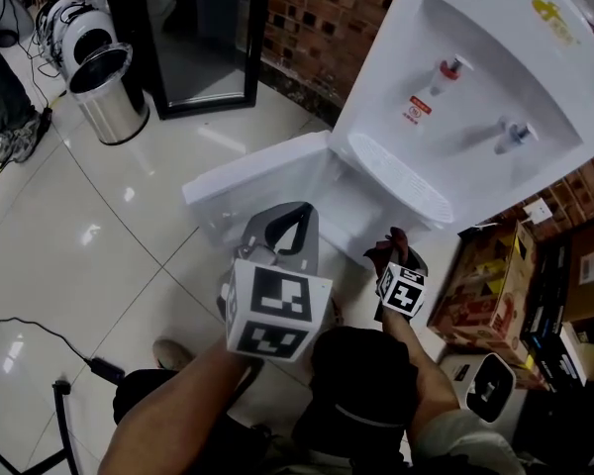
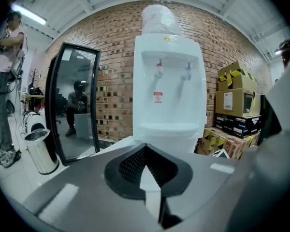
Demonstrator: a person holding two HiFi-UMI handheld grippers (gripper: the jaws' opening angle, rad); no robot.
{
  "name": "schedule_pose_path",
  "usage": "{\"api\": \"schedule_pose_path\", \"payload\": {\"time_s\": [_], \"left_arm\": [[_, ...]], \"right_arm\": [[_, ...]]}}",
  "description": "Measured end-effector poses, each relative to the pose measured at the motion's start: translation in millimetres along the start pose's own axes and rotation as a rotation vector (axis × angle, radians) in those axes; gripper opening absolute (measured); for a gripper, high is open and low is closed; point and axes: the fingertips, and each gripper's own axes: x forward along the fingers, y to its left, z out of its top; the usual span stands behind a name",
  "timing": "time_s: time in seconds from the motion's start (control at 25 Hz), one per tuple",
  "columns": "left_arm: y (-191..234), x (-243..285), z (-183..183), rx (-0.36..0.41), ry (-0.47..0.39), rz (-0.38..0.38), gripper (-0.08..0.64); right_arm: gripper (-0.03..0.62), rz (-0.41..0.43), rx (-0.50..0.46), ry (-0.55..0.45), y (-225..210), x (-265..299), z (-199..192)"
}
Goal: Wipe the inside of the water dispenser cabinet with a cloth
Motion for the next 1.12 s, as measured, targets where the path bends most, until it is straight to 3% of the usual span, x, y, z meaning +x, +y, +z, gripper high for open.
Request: {"api": "schedule_pose_path", "payload": {"time_s": [0.44,0.72,0.96,1.12], "left_arm": [[15,31,-30,-0.068,0.094,-0.007,0.000],[16,34,-35,-0.106,0.118,-0.025,0.000],[22,35,-43,-0.123,0.135,-0.018,0.000],[30,38,-45,-0.126,0.140,0.003,0.000]], "right_arm": [[0.083,0.073,-0.102,0.207,29,67,-69],[0.083,0.096,-0.172,0.276,42,97,-102],[0.083,0.099,-0.150,0.283,48,108,-109],[0.083,0.120,-0.033,0.282,51,102,-100]]}}
